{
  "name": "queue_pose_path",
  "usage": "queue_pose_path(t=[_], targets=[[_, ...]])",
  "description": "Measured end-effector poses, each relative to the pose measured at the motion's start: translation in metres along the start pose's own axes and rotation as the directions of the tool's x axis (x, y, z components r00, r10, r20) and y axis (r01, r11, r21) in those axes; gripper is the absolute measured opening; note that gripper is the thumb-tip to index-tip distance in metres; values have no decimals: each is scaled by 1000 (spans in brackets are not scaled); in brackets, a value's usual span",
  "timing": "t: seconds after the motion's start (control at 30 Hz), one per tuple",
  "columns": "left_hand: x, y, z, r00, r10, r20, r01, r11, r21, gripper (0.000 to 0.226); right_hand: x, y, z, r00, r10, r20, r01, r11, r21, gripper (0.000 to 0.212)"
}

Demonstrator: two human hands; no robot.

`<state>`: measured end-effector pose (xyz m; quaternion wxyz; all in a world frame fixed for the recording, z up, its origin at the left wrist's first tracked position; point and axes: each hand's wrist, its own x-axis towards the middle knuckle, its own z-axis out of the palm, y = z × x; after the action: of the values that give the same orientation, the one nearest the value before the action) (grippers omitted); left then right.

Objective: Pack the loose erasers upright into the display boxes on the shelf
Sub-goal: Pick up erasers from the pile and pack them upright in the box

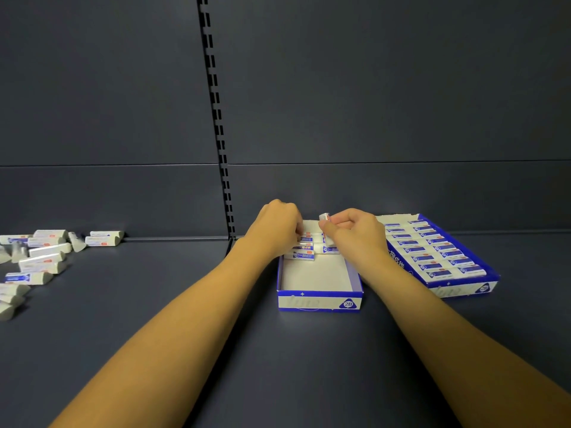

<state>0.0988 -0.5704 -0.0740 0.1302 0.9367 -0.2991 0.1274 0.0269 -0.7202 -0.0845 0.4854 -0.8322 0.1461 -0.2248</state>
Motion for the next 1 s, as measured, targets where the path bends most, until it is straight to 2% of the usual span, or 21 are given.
queue_pose_path(t=[0.2, 0.4, 0.73, 1.0], targets=[[4, 2, 1, 999, -50, 16, 51, 998, -49, 12, -1, -1, -1, 1000, 10, 11, -10, 1000, 25, 17], [0, -1, -1, 999, -45, 19, 47, 994, -103, 21, -3, -4, -6, 999, 15, 36, -17, 999, 48, 18], [1, 3, 1, 996, -84, 28, 86, 995, -59, 16, -3, -6, -12, 994, 52, 92, -63, 991, 122, 12], [-4, 2, -4, 999, -38, 27, 39, 998, -47, 20, -5, -5, -15, 991, 77, 107, -93, 984, 153, 11]])
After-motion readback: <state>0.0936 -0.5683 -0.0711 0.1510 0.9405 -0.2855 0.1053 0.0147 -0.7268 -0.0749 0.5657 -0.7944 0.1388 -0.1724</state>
